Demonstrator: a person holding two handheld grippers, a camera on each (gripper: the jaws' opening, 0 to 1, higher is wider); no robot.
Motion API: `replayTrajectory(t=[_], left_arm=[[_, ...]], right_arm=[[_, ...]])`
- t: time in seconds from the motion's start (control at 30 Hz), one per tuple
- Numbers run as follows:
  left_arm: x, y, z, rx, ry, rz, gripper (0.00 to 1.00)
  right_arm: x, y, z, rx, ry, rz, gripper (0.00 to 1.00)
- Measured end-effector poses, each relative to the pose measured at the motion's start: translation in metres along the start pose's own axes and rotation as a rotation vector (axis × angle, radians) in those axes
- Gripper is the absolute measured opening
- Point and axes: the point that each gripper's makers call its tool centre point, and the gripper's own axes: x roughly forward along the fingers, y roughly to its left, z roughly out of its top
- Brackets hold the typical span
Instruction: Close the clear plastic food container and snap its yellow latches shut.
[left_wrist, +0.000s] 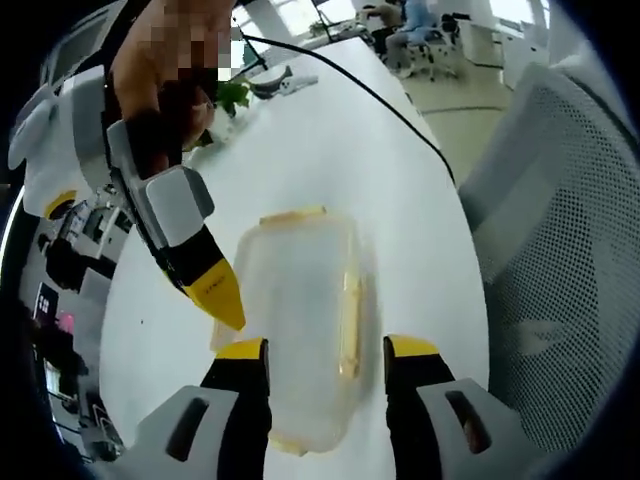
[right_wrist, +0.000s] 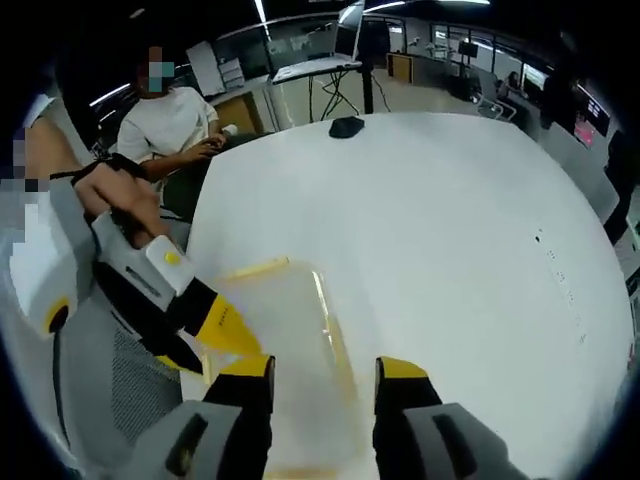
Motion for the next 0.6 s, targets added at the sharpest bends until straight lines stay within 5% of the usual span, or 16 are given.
replayTrajectory(t=[0.6], left_arm=[[-0.009, 0.015, 0.007, -0.058, -0.029, -0.018, 0.56]], right_arm=[[-0.009, 0.016, -0.012, -0.015, -0.003, -0.001, 0.50]])
